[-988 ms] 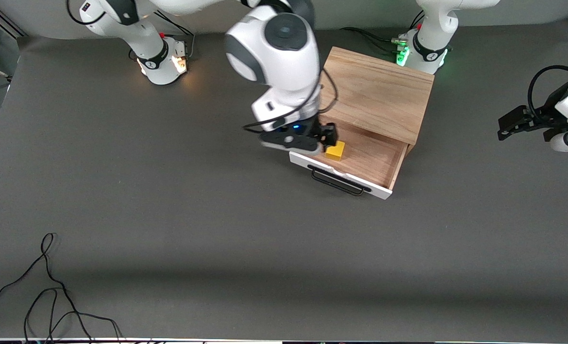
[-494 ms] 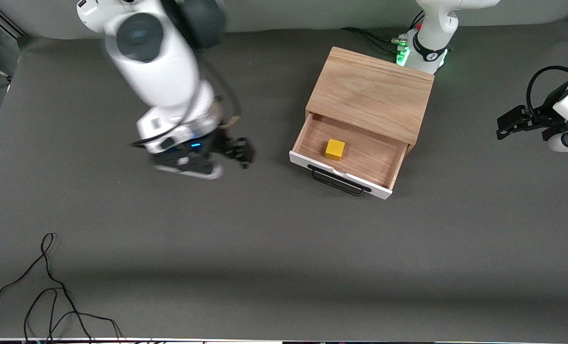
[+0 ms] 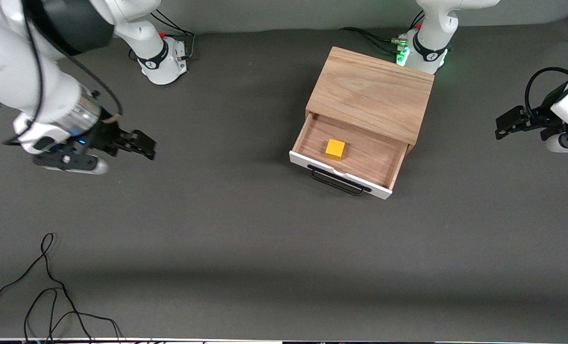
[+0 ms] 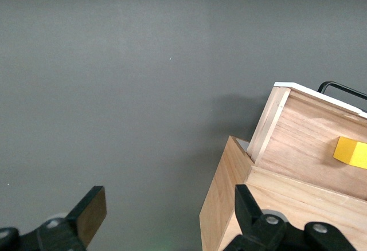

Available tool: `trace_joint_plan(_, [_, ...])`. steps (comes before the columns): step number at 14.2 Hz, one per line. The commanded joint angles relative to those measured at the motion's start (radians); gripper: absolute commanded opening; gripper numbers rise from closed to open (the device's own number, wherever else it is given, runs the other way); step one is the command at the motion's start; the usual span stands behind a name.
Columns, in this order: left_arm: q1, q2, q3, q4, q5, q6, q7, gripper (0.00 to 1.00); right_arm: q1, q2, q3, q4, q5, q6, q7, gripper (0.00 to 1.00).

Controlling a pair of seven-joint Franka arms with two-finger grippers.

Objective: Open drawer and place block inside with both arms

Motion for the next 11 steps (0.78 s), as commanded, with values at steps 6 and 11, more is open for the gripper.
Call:
trace_joint_plan(6, [0.004, -0.015, -0.005, -0.011, 0.014, -0.019, 0.014, 1.00, -0.213, -0.149, 0.012, -0.198, -0.007, 0.079, -0.206, 1.00])
trace_joint_plan(11, [0.003, -0.015, -0.005, -0.011, 0.014, -0.019, 0.014, 1.00, -0.232, -0.103, 0.021, -0.117, -0.018, 0.063, -0.278, 1.00])
